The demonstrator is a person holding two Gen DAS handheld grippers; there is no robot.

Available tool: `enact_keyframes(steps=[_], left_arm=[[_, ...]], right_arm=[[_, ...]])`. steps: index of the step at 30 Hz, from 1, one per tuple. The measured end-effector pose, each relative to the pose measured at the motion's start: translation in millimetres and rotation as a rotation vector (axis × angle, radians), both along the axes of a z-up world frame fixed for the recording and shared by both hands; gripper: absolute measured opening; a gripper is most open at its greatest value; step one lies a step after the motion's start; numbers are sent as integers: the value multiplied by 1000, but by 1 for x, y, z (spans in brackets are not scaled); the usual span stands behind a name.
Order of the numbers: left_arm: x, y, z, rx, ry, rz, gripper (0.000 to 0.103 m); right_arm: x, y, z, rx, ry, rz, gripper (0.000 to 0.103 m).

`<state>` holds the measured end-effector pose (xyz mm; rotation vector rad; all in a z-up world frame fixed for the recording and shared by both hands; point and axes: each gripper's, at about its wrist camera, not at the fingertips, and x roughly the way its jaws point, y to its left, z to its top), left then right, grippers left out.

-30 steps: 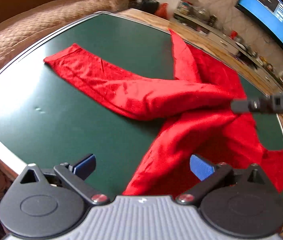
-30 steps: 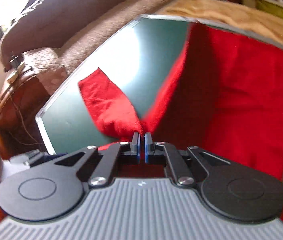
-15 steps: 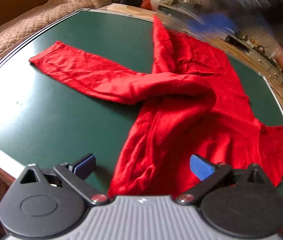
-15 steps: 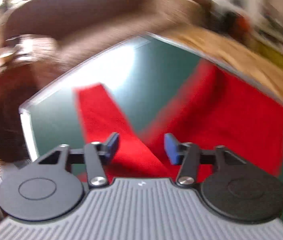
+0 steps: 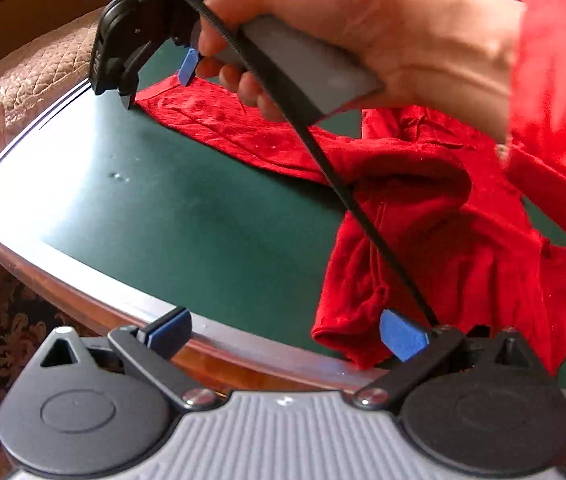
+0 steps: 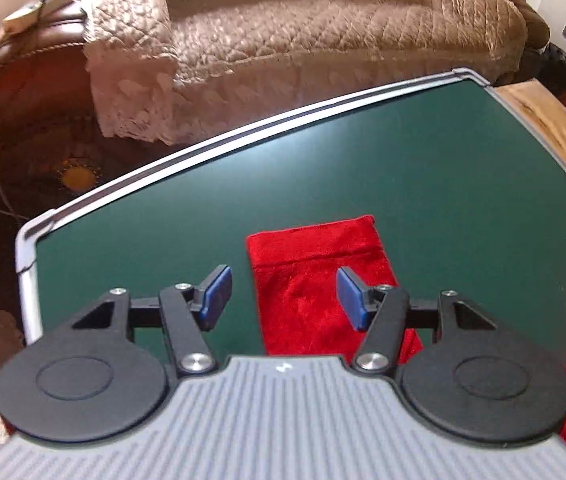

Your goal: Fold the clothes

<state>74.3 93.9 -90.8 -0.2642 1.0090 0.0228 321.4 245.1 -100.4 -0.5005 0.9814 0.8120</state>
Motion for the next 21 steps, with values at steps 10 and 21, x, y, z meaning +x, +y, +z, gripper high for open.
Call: enact_keyframes(steps=[10,21], left_arm=[[0,4,1,-14,-5,0,103],[0,-2,1,14,-2,-15,103]], right_arm=[[15,19,-15,-47,40,-19,46],[31,-48,16,90,58,-146,11]])
